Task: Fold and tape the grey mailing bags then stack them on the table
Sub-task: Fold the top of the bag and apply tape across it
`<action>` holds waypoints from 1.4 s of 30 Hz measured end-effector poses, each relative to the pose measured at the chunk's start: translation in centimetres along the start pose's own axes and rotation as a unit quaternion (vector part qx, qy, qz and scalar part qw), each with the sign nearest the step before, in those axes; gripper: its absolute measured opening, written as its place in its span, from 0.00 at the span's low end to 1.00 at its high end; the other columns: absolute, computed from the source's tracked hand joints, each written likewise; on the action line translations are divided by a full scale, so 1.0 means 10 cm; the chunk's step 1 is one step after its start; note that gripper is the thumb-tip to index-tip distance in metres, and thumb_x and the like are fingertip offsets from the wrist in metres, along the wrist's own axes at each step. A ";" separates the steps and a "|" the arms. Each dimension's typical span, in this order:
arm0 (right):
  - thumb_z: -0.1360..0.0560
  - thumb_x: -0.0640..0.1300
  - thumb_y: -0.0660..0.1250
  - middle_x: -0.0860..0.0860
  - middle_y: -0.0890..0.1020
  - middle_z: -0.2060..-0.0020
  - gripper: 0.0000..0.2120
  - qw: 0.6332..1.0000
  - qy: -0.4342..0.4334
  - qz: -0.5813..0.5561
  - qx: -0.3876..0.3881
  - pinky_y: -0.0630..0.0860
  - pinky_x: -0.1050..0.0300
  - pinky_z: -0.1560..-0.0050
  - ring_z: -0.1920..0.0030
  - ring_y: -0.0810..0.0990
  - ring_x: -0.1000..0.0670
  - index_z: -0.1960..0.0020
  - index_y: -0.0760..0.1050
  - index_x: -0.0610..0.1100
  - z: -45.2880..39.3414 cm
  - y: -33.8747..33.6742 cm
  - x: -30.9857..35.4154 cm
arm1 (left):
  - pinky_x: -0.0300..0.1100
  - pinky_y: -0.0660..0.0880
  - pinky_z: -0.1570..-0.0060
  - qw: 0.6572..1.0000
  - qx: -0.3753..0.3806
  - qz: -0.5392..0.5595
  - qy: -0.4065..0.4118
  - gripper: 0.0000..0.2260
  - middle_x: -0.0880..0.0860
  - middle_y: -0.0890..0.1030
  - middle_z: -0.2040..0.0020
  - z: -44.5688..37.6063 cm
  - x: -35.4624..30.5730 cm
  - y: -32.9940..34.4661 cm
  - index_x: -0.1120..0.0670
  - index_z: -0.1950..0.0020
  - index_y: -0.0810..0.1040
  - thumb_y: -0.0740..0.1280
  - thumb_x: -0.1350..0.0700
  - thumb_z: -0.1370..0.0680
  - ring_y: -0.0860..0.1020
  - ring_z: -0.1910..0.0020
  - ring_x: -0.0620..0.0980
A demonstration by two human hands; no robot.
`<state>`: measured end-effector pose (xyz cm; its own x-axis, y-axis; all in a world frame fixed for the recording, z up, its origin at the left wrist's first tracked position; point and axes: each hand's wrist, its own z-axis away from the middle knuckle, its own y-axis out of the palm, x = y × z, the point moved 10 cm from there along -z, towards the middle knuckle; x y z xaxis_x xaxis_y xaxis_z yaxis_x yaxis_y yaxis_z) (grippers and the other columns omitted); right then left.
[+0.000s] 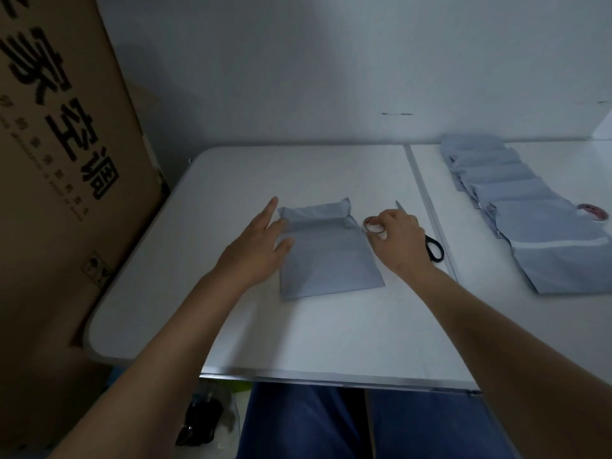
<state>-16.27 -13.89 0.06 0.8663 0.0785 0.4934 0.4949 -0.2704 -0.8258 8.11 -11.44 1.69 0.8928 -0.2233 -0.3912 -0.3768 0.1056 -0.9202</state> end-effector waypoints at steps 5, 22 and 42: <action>0.28 0.37 0.71 0.41 0.77 0.43 0.07 0.999 -0.008 -0.006 0.034 0.71 0.48 0.39 0.42 0.76 0.38 0.51 0.82 0.37 -0.13 0.15 -0.19 | 0.45 0.65 0.32 0.999 -0.019 0.030 0.031 0.18 0.43 0.53 0.22 -0.34 -0.27 -0.03 0.49 0.29 0.71 0.59 0.50 0.18 0.65 0.28 0.47; 0.21 0.48 0.64 0.47 0.84 0.54 0.09 0.867 0.137 -0.453 0.154 0.75 0.59 0.47 0.49 0.82 0.50 0.54 0.79 0.44 -0.17 0.04 0.04 | 0.22 0.69 0.52 0.974 -0.082 0.205 0.037 0.15 0.48 0.81 0.44 -0.81 -0.88 0.07 0.52 0.35 0.77 0.67 0.56 0.22 0.80 0.51 0.42; 0.21 0.42 0.63 0.46 0.79 0.63 0.08 0.827 0.108 -0.498 0.235 0.68 0.58 0.62 0.69 0.71 0.52 0.55 0.79 0.42 -0.13 0.20 0.50 | 0.35 0.79 0.62 0.952 -0.067 0.295 -0.052 0.05 0.49 0.84 0.60 -0.63 -0.49 0.04 0.53 0.47 0.79 0.66 0.56 0.21 0.82 0.66 0.42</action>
<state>-11.00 -15.33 1.20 0.0041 -0.1497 0.9887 0.9723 0.2318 0.0310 2.02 -16.37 3.13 0.5324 -0.0660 -0.8439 -0.8425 0.0563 -0.5358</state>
